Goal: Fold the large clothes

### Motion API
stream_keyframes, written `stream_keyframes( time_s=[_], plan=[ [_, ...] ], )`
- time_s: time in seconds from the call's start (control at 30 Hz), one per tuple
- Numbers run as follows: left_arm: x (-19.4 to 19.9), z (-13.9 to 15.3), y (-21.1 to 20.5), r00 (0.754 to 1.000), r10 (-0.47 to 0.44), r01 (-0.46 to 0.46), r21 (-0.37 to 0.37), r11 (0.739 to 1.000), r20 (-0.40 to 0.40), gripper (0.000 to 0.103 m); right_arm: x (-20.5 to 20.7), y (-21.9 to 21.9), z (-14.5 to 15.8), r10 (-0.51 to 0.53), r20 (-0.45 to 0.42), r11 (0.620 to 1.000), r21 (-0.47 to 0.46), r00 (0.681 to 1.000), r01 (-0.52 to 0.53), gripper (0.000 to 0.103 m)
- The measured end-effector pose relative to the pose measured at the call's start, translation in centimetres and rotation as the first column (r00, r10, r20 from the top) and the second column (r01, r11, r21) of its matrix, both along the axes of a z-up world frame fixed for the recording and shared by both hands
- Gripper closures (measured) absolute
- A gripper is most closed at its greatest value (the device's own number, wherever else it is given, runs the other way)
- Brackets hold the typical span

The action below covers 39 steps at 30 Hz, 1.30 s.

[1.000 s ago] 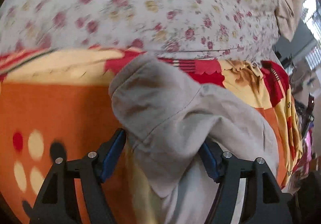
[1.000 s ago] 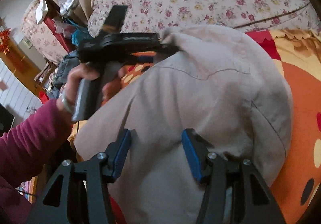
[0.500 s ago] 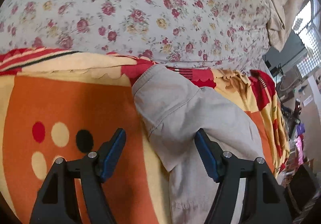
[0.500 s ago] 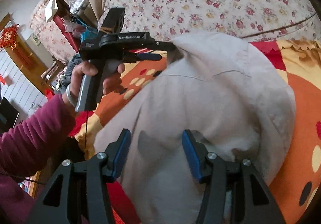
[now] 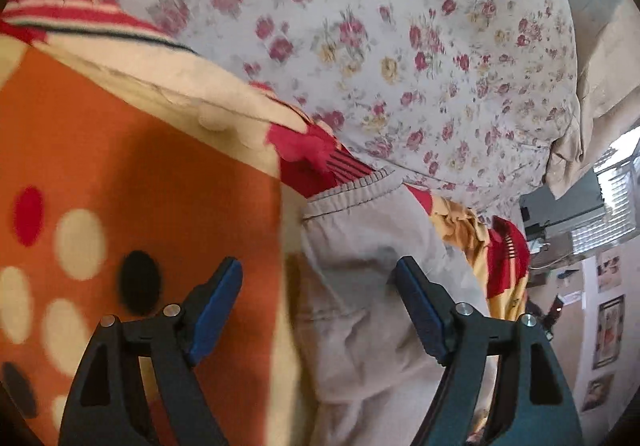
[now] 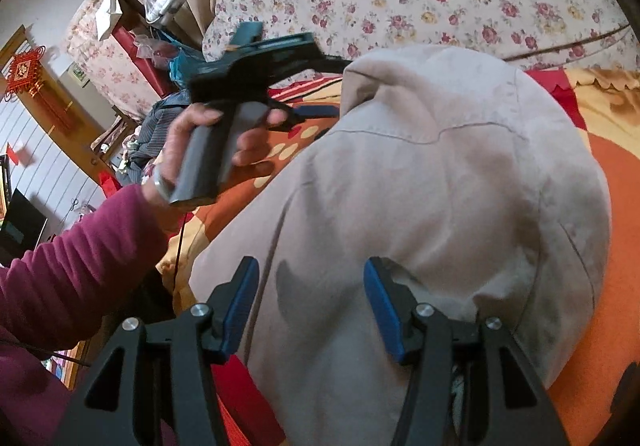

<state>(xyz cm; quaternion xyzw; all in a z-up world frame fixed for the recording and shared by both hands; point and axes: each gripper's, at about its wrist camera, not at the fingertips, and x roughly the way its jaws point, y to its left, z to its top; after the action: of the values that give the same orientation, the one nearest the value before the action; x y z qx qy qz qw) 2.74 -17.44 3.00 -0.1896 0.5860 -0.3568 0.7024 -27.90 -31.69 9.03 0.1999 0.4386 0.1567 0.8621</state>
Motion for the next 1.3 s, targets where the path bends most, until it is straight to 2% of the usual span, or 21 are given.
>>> stream_keyframes(
  time_s=[0.03,0.1,0.13,0.17,0.23,0.27,0.33,0.43,0.57,0.73,0.8,0.9,0.93,0.97,1.03,1.1,1.13,1.23,1.3],
  plan=[
    [-0.1,-0.3,-0.8,1.0,-0.023,0.023,-0.015,1.0,-0.013,0.029,0.1,-0.1,-0.1,0.004,-0.001,1.0,-0.002,1.0,-0.004,0.045],
    [-0.2,-0.2,-2.1,0.996,-0.09,0.09,-0.036,0.995,-0.006,0.059,0.2,-0.1,-0.2,0.01,-0.001,1.0,-0.007,1.0,-0.01,0.045],
    [-0.4,0.2,-3.0,0.993,-0.117,0.117,0.007,0.993,0.031,0.074,0.1,-0.1,-0.2,0.013,-0.001,1.0,-0.008,1.0,-0.013,0.045],
    [-0.5,0.7,-3.8,0.989,-0.131,0.129,0.041,0.991,0.061,0.081,0.1,-0.1,-0.3,0.016,0.001,1.0,-0.008,1.0,-0.016,0.045],
    [-0.3,1.8,-5.1,0.983,-0.155,0.148,0.067,0.987,0.1,0.089,0.1,0.0,-0.3,0.016,0.006,1.0,-0.008,1.0,-0.016,0.045],
    [-0.1,2.4,-5.5,0.98,-0.15,0.14,0.082,0.987,0.128,0.095,0.0,0.0,-0.3,0.016,0.009,1.0,-0.009,1.0,-0.016,0.045],
    [0.8,3.5,-6.1,0.978,-0.122,0.107,0.095,0.99,0.168,0.099,0.0,0.1,-0.4,0.02,0.013,1.0,-0.017,1.0,-0.019,0.045],
    [2.3,3.7,-6.6,0.983,-0.066,0.053,0.082,0.995,0.169,0.099,0.0,0.3,-0.6,0.03,0.011,0.999,-0.031,0.999,-0.03,0.045],
    [1.8,2.4,-8.1,0.971,-0.092,0.053,0.175,0.983,0.219,0.101,0.2,0.8,-0.9,0.05,0.0,0.996,-0.068,0.999,-0.05,0.045],
    [2.7,3.1,-7.9,0.982,-0.056,0.037,0.109,0.993,0.179,0.102,0.1,1.2,-1.3,0.095,-0.024,0.993,-0.062,0.995,-0.096,0.044],
    [2.1,3.5,-8.0,0.976,-0.097,0.072,0.135,0.988,0.193,0.099,0.0,1.6,-1.2,0.099,-0.024,0.992,-0.081,0.995,-0.101,0.045],
    [1.0,4.5,-6.7,0.972,-0.113,0.082,0.153,0.985,0.206,0.083,-0.3,0.5,-0.1,0.067,-0.004,0.998,-0.016,0.998,-0.067,0.045],
    [0.2,5.2,-5.9,0.97,-0.114,0.083,0.15,0.985,0.214,0.071,-0.5,-0.2,0.4,0.042,0.011,0.999,0.003,0.999,-0.042,0.045],
    [-0.6,6.0,-5.1,0.967,-0.121,0.089,0.146,0.985,0.226,0.067,-0.9,-1.2,1.3,-0.012,0.041,1.0,0.01,0.999,0.012,0.045],
    [-2.8,7.6,-3.6,0.952,-0.159,0.122,0.151,0.981,0.26,0.064,-1.5,-2.8,2.7,-0.105,0.095,0.994,0.022,0.99,0.103,0.045],
    [-5.7,9.0,-2.2,0.934,-0.199,0.149,0.182,0.972,0.298,0.063,-1.8,-4.6,4.1,-0.208,0.148,0.978,0.032,0.967,0.205,0.045],
    [-7.5,9.5,-1.4,0.922,-0.224,0.168,0.194,0.966,0.316,0.062,-1.7,-4.9,4.4,-0.23,0.148,0.973,0.018,0.962,0.23,0.045],
    [-12.4,9.5,0.0,0.893,-0.293,0.215,0.249,0.944,0.342,0.062,0.1,-4.4,4.2,-0.276,0.065,0.948,-0.147,0.959,0.283,0.046],
    [-14.8,8.5,0.6,0.887,-0.322,0.231,0.286,0.93,0.331,0.062,1.5,-4.2,2.8,-0.285,0.014,0.93,-0.238,0.958,0.28,0.058]
  ],
)
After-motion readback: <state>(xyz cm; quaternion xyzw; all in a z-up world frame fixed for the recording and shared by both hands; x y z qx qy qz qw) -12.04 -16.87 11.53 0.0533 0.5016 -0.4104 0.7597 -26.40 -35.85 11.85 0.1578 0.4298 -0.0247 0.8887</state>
